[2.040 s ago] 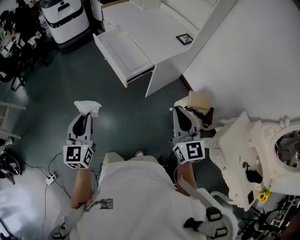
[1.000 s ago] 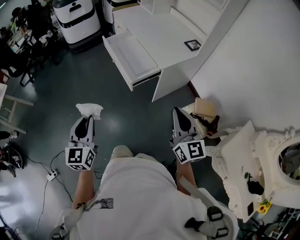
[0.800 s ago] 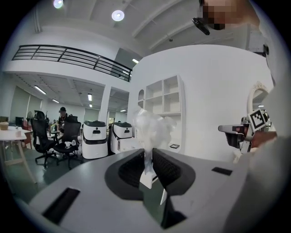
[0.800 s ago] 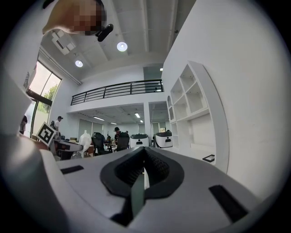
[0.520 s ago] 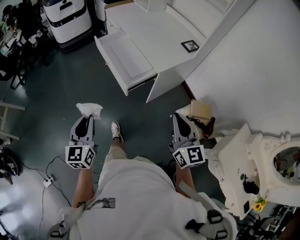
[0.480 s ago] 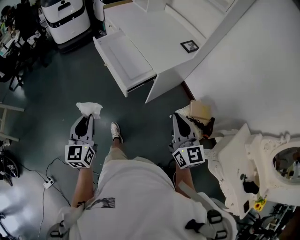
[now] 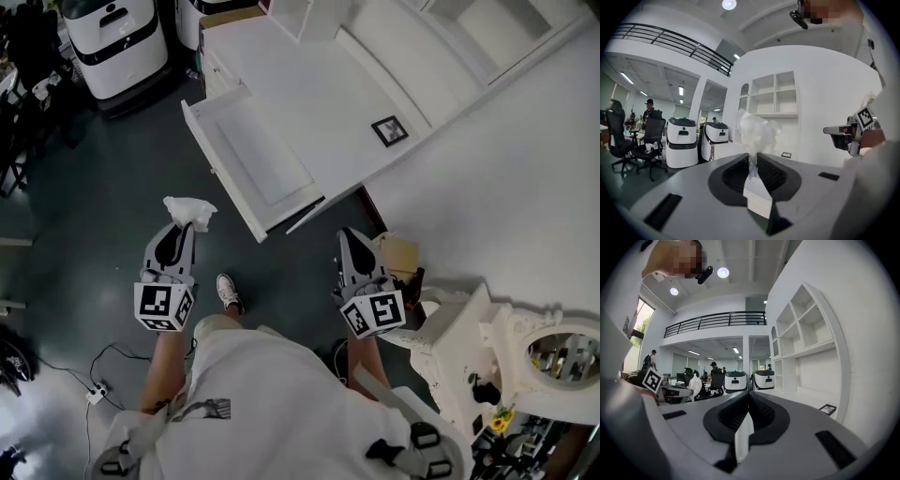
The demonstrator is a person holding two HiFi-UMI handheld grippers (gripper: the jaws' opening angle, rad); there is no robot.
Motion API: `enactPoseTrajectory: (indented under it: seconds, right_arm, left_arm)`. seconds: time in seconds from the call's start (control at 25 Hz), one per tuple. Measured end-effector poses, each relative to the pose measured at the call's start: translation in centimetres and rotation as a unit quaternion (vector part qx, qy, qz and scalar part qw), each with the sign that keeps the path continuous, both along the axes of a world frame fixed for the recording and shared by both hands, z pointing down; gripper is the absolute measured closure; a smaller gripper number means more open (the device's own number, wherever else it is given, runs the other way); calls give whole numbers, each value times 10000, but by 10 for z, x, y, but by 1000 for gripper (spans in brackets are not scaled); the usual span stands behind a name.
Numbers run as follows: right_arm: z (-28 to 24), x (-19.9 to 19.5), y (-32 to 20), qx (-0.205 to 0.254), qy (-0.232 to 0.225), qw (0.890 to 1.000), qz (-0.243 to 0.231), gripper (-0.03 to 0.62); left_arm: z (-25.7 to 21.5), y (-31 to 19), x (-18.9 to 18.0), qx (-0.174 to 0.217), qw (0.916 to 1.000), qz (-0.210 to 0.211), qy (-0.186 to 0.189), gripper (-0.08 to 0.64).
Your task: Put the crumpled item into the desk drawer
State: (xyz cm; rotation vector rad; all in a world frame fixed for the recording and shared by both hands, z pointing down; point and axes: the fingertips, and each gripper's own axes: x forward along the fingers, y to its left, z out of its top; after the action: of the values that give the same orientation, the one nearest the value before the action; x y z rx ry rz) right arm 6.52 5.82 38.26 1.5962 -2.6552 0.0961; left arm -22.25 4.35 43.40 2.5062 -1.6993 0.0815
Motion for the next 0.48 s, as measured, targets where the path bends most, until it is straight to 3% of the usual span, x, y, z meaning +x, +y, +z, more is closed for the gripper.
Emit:
enactPoseTrajectory:
  seconds: [0.32, 0.48]
  right_arm:
    - [-1, -87, -52, -365, -160, 9989, -228, 581]
    - [1, -93, -63, -505, 98, 9985, -207, 581]
  left_arm:
    - [22, -68, -36, -215, 9989, 417, 94, 495]
    - [49, -97, -34, -427, 9971, 520, 353, 495]
